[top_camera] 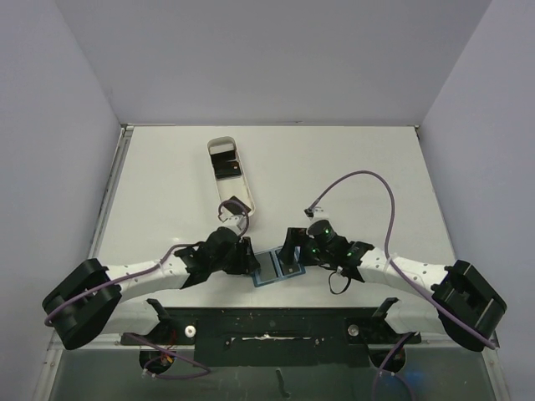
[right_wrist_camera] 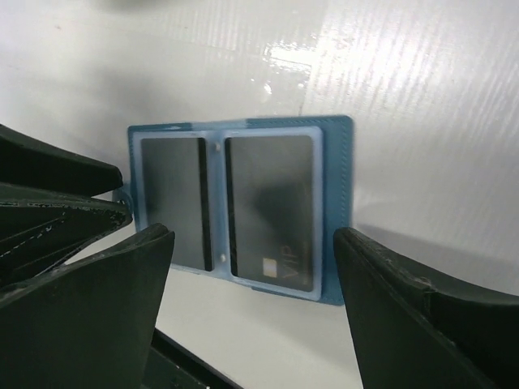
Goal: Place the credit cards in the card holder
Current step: Insert the credit card into the card holder, then close the card holder at the center of the board.
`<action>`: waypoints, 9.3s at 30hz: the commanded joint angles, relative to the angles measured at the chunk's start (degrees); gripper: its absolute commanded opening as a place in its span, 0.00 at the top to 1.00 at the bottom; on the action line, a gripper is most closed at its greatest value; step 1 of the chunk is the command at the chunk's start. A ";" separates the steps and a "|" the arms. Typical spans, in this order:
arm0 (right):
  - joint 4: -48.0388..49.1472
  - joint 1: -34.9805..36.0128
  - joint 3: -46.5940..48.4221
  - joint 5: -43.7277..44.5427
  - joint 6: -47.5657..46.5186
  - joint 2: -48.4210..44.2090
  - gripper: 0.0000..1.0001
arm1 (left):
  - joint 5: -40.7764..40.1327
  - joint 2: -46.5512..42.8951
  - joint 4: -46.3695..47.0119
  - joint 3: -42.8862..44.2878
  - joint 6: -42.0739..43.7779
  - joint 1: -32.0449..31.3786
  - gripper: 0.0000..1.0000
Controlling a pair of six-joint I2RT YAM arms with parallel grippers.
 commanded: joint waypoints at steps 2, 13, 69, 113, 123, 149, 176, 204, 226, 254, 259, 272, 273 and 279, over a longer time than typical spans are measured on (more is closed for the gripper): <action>1.60 -0.87 -1.21 0.85 0.39 -0.36 0.18 | -2.35 3.02 -1.07 2.92 -0.47 -1.16 0.57; 6.04 -1.12 -3.48 0.34 0.84 2.65 0.14 | -3.67 5.09 -0.19 2.38 -1.96 -1.15 0.65; -0.11 0.37 -3.91 2.47 4.95 -8.32 0.94 | -2.64 1.22 -0.52 0.51 -0.97 -0.92 0.74; 11.40 3.18 -3.84 -8.17 7.28 -7.60 0.41 | 6.36 -1.51 11.79 -4.88 -7.50 -0.67 1.00; 12.52 2.46 -4.09 -8.58 4.36 -0.81 0.62 | 6.90 -1.23 11.90 -4.55 -7.35 -0.22 1.00; 0.74 4.01 3.52 -3.18 0.62 5.32 0.75 | 7.85 -1.63 13.10 -4.36 -8.00 0.13 1.00; -3.69 9.47 5.12 4.20 -0.73 10.84 0.75 | 9.94 1.10 21.66 -3.79 -12.13 1.84 0.83; -2.67 9.66 5.29 3.20 -0.75 8.68 0.74 | 15.03 9.06 28.84 -0.66 -3.66 5.91 0.87; 3.55 9.68 8.31 -0.44 1.76 5.22 0.71 | 14.30 13.30 31.34 -2.08 -5.80 6.19 0.88; 3.56 10.54 11.97 -1.17 3.07 12.04 0.77 | 14.16 14.64 34.08 -4.17 -6.96 6.19 0.88; 3.56 10.81 11.88 -1.06 3.24 12.22 0.78 | 14.33 14.99 34.29 -4.07 -7.00 6.19 0.89; 1.93 10.96 10.92 1.13 2.04 10.39 1.00 | 13.41 13.68 31.27 -3.73 -5.64 6.18 0.89; 1.74 10.96 10.58 1.40 2.10 10.05 1.00 | 13.39 13.56 31.09 -3.67 -5.55 6.19 0.89; 0.65 11.00 9.22 3.22 2.41 8.37 1.00 | 12.80 13.44 29.76 -3.28 -4.90 6.19 0.89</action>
